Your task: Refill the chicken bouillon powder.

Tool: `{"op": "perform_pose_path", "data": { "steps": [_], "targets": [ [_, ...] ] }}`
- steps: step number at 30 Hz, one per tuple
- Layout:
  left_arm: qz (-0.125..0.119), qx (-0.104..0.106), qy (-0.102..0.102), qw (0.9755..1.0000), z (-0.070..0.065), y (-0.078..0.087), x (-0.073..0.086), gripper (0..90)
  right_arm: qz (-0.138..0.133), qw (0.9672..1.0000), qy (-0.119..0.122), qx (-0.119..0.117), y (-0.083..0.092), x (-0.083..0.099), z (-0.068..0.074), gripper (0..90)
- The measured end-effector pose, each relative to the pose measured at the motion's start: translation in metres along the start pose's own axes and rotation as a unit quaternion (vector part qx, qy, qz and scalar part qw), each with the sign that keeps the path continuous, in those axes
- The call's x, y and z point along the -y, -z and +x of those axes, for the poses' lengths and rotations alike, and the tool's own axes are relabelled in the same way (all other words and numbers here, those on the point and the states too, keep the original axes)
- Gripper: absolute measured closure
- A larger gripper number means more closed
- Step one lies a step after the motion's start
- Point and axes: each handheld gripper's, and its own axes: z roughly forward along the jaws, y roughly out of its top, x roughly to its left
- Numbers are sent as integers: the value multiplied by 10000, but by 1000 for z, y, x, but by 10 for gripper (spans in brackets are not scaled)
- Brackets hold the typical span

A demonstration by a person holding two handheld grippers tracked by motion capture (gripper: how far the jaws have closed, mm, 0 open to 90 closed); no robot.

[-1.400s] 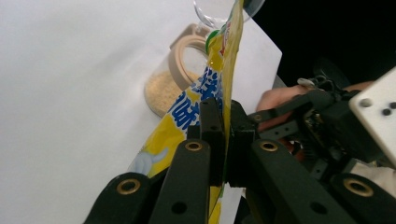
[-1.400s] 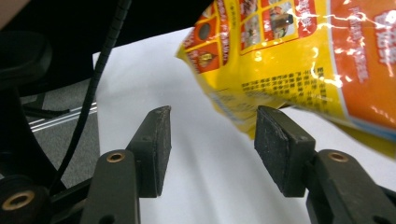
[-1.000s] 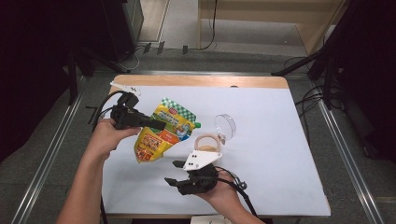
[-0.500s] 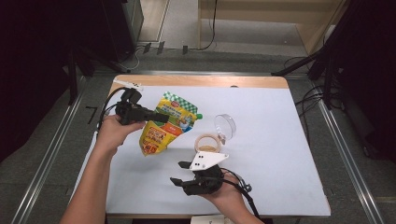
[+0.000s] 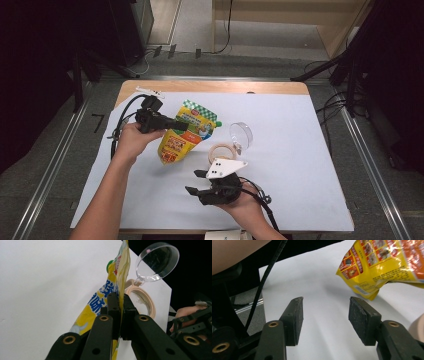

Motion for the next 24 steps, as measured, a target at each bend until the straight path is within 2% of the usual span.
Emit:
{"op": "perform_pose_path", "data": {
  "steps": [4, 9, 13, 24],
  "targets": [
    [-76, 102, 35, 9999, 3, 0, 3, 900, -18, 10000, -51, 24, 2, -1, -3, 469],
    [-130, 130, 100, 9998, 5, 4, 7, 899, -26, 10000, -77, 28, 2, -1, -4, 469],
    [-117, 18, 49, 9999, 3, 9, 10, 895, -29, 10000, -63, 40, 3, -2, -4, 469],
    [-151, -36, 127, 9998, 3, 20, 21, 880, -15, 9999, -41, 98, 6, -4, -6, 470]
  ]
}}
